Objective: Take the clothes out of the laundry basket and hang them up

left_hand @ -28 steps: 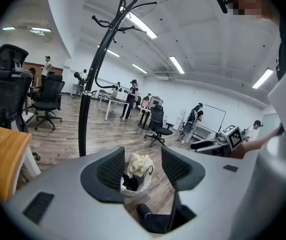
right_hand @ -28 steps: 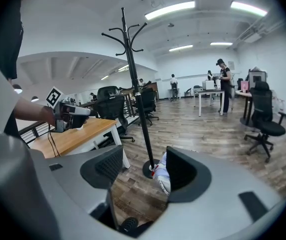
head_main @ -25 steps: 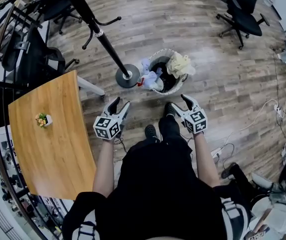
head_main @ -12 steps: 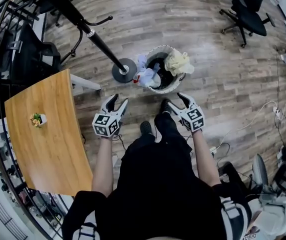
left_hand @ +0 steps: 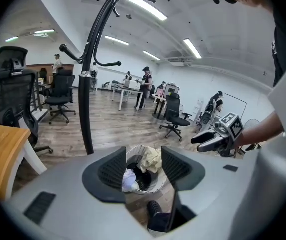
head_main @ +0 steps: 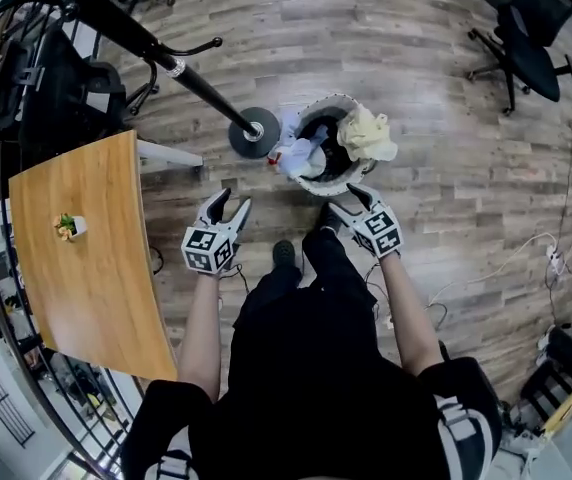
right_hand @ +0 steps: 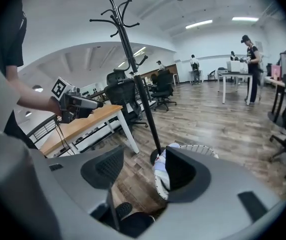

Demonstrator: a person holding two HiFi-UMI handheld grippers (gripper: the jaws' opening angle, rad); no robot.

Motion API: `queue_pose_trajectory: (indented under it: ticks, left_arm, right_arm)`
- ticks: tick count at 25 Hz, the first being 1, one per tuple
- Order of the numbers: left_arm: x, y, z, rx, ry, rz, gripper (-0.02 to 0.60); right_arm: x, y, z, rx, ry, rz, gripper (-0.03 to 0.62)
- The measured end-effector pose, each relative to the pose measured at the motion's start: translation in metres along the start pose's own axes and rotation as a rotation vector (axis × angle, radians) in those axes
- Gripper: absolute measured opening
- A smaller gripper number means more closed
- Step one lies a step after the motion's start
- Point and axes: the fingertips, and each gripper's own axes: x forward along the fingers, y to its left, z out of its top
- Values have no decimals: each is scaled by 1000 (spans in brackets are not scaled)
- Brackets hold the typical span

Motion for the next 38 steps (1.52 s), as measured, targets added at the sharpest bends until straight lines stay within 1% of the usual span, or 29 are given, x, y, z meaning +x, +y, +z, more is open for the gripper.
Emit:
queue_pose_trajectory:
  ticks: [3, 5, 10, 13, 15, 16, 18, 20, 23, 26, 31, 36, 38]
  left_arm:
    - [12, 9, -3, -32, 1, 36, 229]
    - [20, 13, -5, -29, 12, 45, 230]
    - [43, 14, -22, 16, 77, 40, 229]
    - [58, 14, -39, 73, 129, 19, 230]
    - [70, 14, -55, 95, 173, -11, 229]
    - [76, 16, -62, 95, 188, -26, 230]
    - [86, 20, -76, 79, 209, -50, 230]
    - [99, 29, -91, 55, 224, -72, 229]
    - [119, 44, -115, 0, 242, -84, 229]
    - [134, 56, -140, -7, 276, -90, 229]
    - [150, 63, -191, 11, 362, -110, 230]
    - [156, 74, -228, 80, 440, -142, 229]
    - [162, 80, -240, 94, 453, -150, 229]
  right_arm:
    - [11, -9, -4, -7, 39, 45, 273]
    - [20, -15, -7, -12, 51, 66, 272]
    - [41, -20, -19, -3, 78, 108, 272]
    - [54, -19, -28, 11, 92, 122, 270]
    - [63, -22, -38, 21, 102, 116, 270]
    - [69, -24, -43, 25, 108, 110, 270]
    - [79, -29, -53, 29, 117, 88, 270]
    - [89, -38, -67, 46, 126, 47, 270]
    - [96, -53, -92, 111, 138, -12, 268]
    - [105, -60, -112, 136, 147, -36, 267]
    - [138, -64, -140, 134, 172, -32, 264]
    - [178, -61, -159, 175, 162, 2, 264]
    - [193, -62, -164, 162, 171, 15, 264]
